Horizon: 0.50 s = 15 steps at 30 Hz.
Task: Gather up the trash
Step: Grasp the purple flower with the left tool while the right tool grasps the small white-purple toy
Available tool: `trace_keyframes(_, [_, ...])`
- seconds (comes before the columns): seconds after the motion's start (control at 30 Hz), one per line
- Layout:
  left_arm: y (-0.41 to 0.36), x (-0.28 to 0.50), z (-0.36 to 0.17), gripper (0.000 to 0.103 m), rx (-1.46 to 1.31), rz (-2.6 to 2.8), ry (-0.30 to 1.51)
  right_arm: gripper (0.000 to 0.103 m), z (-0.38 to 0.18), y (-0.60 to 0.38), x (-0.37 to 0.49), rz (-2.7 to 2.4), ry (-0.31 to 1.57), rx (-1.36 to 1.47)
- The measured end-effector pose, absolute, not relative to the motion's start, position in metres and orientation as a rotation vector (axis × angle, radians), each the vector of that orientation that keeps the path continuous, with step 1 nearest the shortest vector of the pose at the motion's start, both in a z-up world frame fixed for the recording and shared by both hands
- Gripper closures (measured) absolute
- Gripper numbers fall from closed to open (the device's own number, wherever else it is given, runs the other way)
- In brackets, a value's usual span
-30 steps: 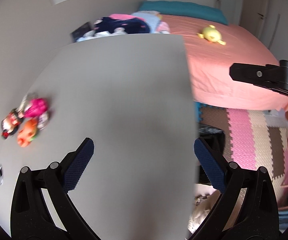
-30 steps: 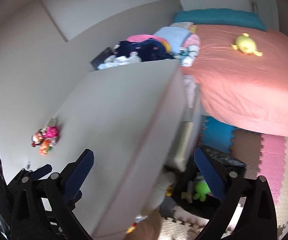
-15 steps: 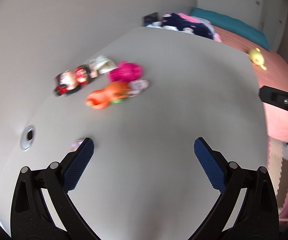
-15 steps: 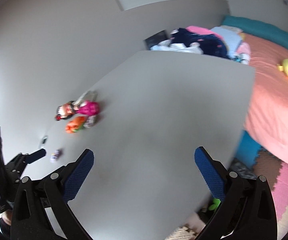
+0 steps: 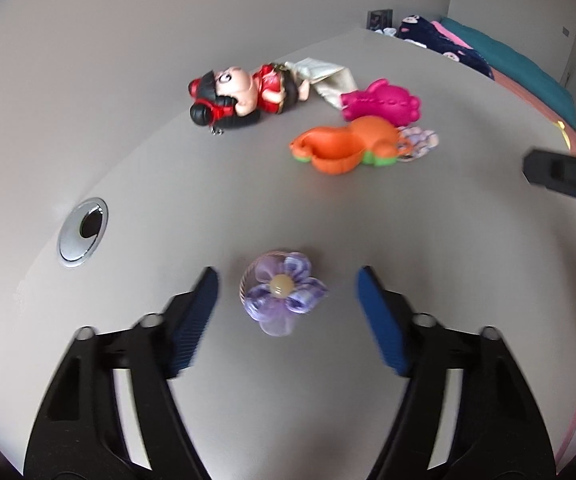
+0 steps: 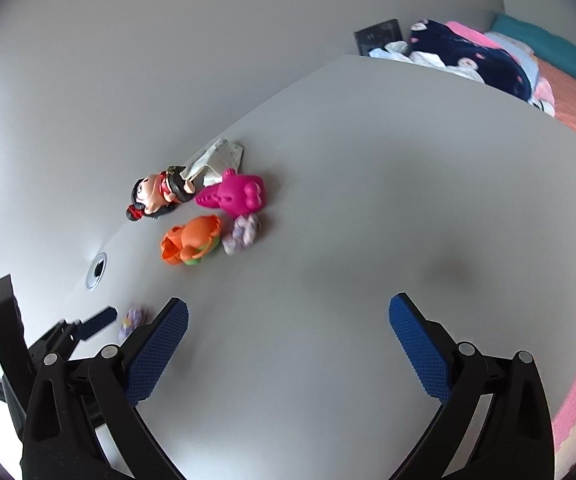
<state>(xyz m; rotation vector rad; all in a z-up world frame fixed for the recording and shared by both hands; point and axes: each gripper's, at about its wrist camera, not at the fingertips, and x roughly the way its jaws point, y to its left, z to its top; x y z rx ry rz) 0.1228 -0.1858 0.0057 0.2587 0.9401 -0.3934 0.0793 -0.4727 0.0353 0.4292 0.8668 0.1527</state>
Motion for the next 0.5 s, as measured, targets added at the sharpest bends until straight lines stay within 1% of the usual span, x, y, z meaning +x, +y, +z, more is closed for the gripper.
trace_keyframes(0.03, [-0.183,0.124,0.006,0.047,0.243,-0.402,0.935,0.003,0.035,-0.469,0.086,0.166,0.863,0.438])
trace_keyframes(0.1, [-0.181,0.126,0.005,0.059,0.235,-0.408,0.935,0.004,0.036,-0.467,0.096,0.164,0.859,0.457])
trace_keyframes(0.13, [-0.18,0.126,0.005,0.06,0.236,-0.404,0.931,0.007,0.035,-0.466,0.102,0.158,0.861,0.465])
trace_keyframes(0.17, [-0.18,0.126,0.004,0.061,0.234,-0.406,0.926,0.012,0.034,-0.464,0.11,0.15,0.867,0.467])
trace_keyframes(0.2, [-0.18,0.126,0.004,0.065,0.237,-0.408,0.923,0.02,0.033,-0.463,0.115,0.147,0.876,0.467])
trace_keyframes(0.23, [-0.18,0.125,0.004,0.066,0.239,-0.411,0.921,0.028,0.031,-0.461,0.122,0.143,0.893,0.467])
trace_keyframes(0.27, [-0.18,0.125,0.004,0.067,0.24,-0.412,0.922,0.042,0.029,-0.459,0.127,0.136,0.905,0.466])
trace_keyframes(0.3, [-0.18,0.125,0.004,0.068,0.24,-0.411,0.922,0.046,0.027,-0.457,0.132,0.122,0.919,0.461])
trace_keyframes(0.5, [-0.181,0.128,0.004,0.068,0.235,-0.416,0.92,0.053,0.018,-0.451,0.148,0.115,0.928,0.489])
